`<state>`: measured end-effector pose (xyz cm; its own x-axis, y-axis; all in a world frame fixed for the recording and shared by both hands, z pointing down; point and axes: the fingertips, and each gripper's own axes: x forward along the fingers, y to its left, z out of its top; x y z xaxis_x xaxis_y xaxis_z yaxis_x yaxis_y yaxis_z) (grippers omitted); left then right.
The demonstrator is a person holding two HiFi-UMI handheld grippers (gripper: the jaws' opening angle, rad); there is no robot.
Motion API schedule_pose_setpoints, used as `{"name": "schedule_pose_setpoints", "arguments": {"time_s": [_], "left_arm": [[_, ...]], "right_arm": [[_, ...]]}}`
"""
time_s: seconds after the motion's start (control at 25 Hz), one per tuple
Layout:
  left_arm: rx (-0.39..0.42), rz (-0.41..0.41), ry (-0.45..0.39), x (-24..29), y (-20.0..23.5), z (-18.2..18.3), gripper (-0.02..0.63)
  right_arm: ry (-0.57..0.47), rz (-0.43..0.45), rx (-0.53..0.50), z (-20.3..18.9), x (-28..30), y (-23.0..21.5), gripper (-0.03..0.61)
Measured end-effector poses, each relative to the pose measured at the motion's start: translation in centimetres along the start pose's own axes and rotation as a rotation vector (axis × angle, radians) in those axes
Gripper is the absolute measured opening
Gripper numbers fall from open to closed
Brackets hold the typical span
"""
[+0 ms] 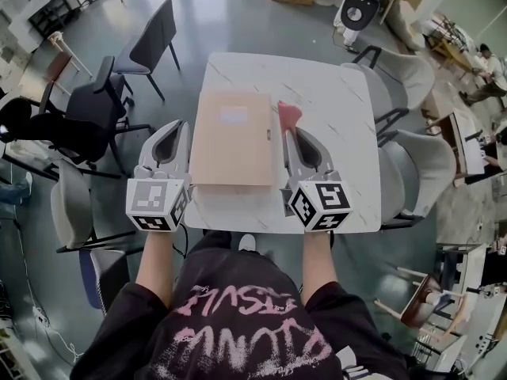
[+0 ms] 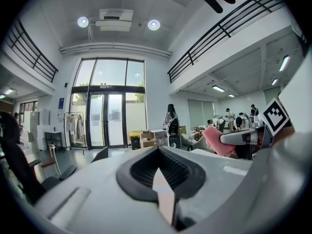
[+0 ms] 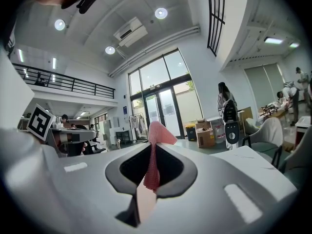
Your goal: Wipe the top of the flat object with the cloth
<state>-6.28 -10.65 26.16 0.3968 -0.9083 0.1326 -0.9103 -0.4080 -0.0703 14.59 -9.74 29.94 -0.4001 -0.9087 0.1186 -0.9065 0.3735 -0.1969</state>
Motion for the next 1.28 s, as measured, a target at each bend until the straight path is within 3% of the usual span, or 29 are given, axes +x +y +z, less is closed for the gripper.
{"name": "schedule_pose_setpoints", "arguments": {"time_s": [0.88, 1.28], "left_arm": [[-0.023, -0.044, 0.018, 4.1, 2.1, -2.1, 0.001], [-0.045, -0.019, 0.046, 5.1, 4.1, -3.3, 0.0]], "right_arm": [[0.023, -0.021, 0.01, -0.9, 4.7, 0.0, 0.048], [0.057, -0.018, 0.033, -2.3, 6.7, 0.2, 0.048]]}}
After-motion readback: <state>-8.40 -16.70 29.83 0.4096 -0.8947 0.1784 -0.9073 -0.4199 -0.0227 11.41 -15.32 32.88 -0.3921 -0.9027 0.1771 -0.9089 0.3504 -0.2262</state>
